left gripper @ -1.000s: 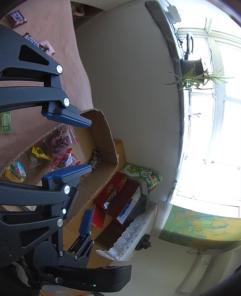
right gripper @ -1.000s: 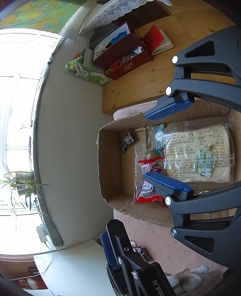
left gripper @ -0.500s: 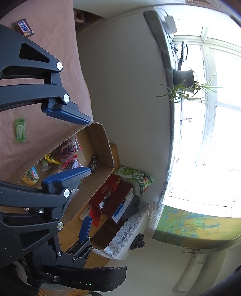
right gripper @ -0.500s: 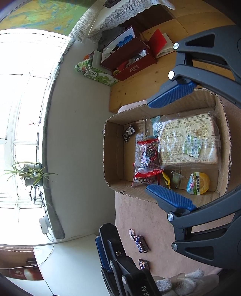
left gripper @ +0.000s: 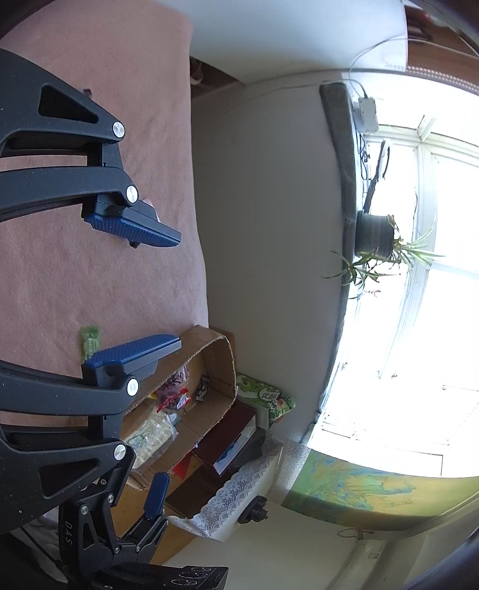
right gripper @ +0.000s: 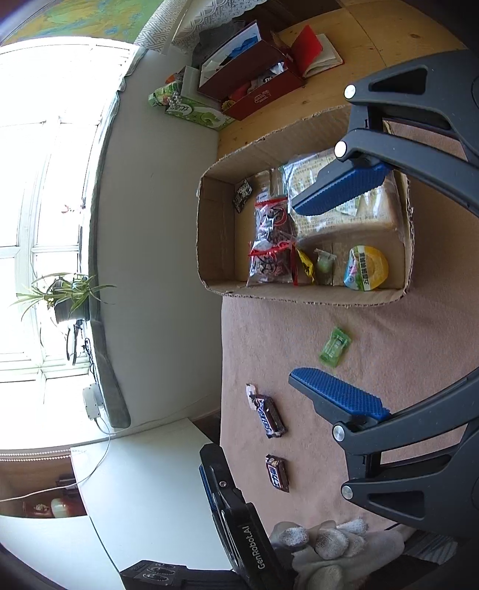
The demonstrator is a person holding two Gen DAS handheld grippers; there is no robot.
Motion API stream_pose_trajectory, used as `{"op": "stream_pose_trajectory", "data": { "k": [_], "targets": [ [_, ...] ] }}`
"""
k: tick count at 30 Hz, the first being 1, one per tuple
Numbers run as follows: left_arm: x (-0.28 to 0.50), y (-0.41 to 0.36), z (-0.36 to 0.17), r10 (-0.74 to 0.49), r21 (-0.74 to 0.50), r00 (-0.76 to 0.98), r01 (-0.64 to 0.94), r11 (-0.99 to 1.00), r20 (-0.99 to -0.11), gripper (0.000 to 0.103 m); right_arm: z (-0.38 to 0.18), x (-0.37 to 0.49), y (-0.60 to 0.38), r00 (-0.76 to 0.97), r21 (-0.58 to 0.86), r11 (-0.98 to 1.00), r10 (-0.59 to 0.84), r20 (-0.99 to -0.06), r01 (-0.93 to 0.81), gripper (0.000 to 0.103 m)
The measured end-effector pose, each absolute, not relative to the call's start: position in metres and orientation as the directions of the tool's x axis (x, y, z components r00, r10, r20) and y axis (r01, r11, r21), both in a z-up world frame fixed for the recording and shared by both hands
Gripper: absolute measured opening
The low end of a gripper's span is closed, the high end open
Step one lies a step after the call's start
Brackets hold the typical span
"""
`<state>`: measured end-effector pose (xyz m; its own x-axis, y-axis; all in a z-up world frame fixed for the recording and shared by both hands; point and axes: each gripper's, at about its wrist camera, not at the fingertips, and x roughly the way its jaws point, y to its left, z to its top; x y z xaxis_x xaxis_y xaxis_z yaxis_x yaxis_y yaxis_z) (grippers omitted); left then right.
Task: Organize snacks
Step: 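Withdraw both tools from the box toward the remaining candy bars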
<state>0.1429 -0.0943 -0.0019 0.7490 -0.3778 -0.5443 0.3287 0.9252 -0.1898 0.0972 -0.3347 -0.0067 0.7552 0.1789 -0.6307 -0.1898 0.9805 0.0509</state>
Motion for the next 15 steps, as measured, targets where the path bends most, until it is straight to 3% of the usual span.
{"op": "stream_pose_trajectory", "data": {
  "k": [8,15],
  "targets": [
    [0.123,-0.038,-0.026,-0.310,-0.196,0.753,0.240,0.951,-0.581,0.048,-0.037,0.078,-0.283,0.690,0.099,0.953,0.277,-0.668,-0.287,0.087],
    [0.111,0.009,-0.052,-0.244,-0.205,0.737,0.145,0.968,-0.630,0.048,-0.079,0.085,-0.263,0.639,0.136,0.958,0.272,-0.720,-0.254,0.087]
  ]
}}
